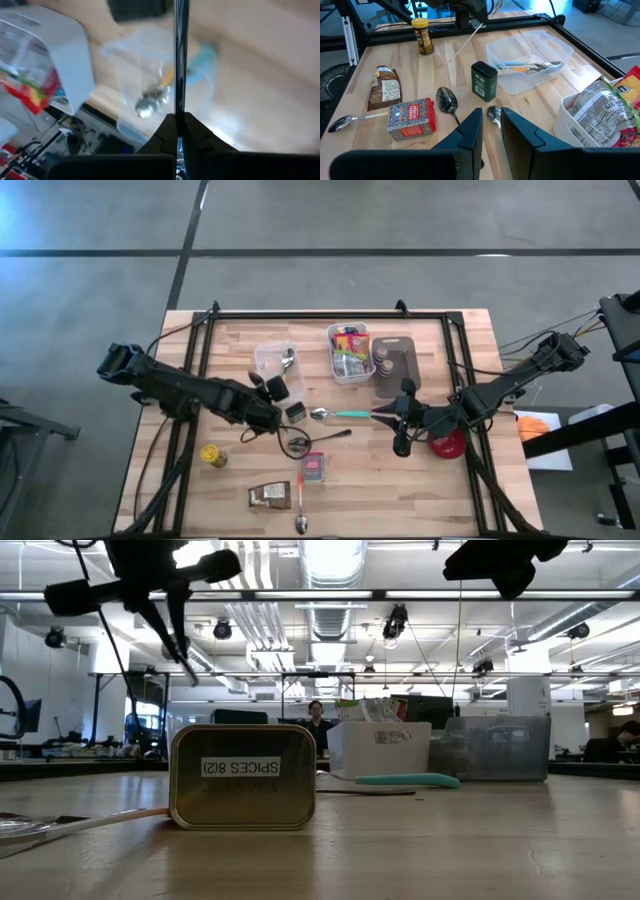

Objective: Pick & Place Food Item
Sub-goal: Put the silver spoon into the transparent bin

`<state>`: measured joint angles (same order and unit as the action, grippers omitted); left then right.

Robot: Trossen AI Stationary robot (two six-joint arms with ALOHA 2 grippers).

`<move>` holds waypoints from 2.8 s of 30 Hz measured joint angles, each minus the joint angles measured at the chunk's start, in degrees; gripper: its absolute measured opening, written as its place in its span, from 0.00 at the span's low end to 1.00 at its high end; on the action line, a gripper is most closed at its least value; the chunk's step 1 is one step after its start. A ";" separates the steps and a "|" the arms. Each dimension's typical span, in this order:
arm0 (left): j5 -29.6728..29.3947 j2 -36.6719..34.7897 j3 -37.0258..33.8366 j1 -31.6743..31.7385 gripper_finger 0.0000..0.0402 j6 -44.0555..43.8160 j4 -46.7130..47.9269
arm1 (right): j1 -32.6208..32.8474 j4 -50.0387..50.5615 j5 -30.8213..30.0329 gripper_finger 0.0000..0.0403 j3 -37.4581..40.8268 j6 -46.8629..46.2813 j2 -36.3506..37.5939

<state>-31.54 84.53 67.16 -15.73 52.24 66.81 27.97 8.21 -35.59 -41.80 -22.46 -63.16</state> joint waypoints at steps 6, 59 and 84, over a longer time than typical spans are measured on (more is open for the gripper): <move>2.20 0.00 0.00 5.51 0.00 9.84 3.13 | 0.00 0.00 -0.02 0.17 0.00 0.00 0.00; 22.19 0.11 -3.97 35.48 0.00 76.99 -20.23 | 0.00 0.00 -0.07 0.17 0.02 0.00 -0.02; 25.31 0.11 -14.08 35.48 0.00 78.08 -33.48 | 0.02 0.01 -0.07 0.17 0.02 0.01 -0.02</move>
<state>-6.23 84.64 53.08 19.75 130.32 33.33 27.98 8.21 -35.66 -41.78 -22.45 -63.18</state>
